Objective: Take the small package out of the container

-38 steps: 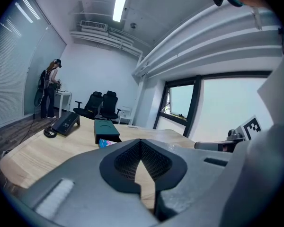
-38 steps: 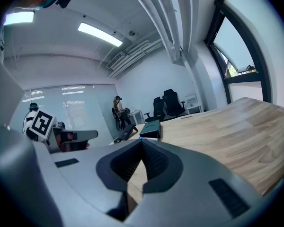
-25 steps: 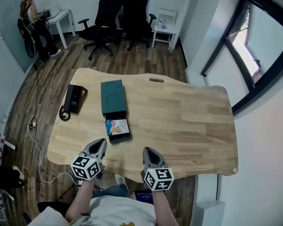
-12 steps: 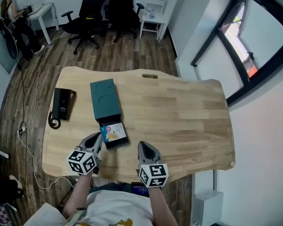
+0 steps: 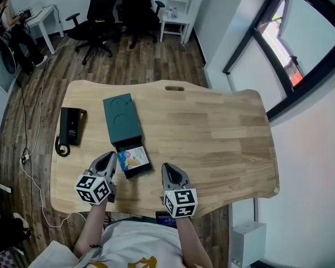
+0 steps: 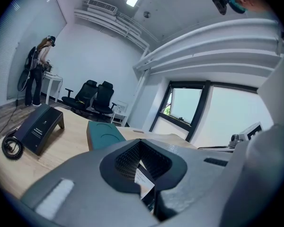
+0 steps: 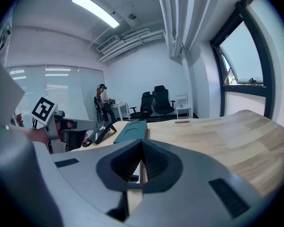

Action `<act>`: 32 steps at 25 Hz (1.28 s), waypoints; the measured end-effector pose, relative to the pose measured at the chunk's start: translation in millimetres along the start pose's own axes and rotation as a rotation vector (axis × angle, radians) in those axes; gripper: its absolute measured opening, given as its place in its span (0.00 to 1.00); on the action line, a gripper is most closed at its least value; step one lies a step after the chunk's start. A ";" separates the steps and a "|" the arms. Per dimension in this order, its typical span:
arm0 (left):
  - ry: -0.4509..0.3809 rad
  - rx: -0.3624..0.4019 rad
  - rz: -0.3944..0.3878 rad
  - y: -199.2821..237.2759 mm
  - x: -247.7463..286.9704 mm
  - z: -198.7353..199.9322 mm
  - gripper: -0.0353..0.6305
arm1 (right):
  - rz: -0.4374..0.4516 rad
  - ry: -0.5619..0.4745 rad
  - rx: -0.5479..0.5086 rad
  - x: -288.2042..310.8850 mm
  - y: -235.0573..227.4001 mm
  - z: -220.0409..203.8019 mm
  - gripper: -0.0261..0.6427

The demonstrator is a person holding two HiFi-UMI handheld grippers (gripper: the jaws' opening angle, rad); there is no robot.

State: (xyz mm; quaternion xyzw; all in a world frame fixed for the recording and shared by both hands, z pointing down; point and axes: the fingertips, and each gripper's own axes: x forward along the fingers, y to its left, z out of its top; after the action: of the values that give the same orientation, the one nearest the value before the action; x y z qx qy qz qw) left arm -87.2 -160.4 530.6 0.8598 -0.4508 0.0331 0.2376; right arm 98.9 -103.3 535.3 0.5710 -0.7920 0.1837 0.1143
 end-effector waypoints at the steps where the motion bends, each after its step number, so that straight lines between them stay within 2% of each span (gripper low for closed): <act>1: -0.007 0.001 0.002 0.9 -0.4 2.6 0.06 | 0.006 -0.005 -0.007 2.6 1.2 2.6 0.04; 8: -0.059 0.030 0.021 0.0 -3.5 23.2 0.06 | 0.043 -0.049 -0.045 13.2 7.5 19.6 0.04; 20: -0.067 0.003 0.035 1.7 -3.6 21.5 0.05 | 0.063 -0.042 -0.059 14.3 4.2 18.1 0.04; 26: -0.032 -0.015 0.048 7.9 -2.6 1.5 0.06 | 0.065 -0.004 -0.044 16.5 1.8 -0.3 0.04; 32: 0.049 -0.029 0.053 12.5 -4.2 -33.7 0.06 | 0.080 0.013 -0.027 22.6 5.4 -11.1 0.04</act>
State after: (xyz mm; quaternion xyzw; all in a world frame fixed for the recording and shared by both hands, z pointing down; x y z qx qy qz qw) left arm -94.3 -148.4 564.0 0.8430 -0.4679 0.0537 0.2598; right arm 86.1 -116.6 553.3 0.5361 -0.8158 0.1810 0.1197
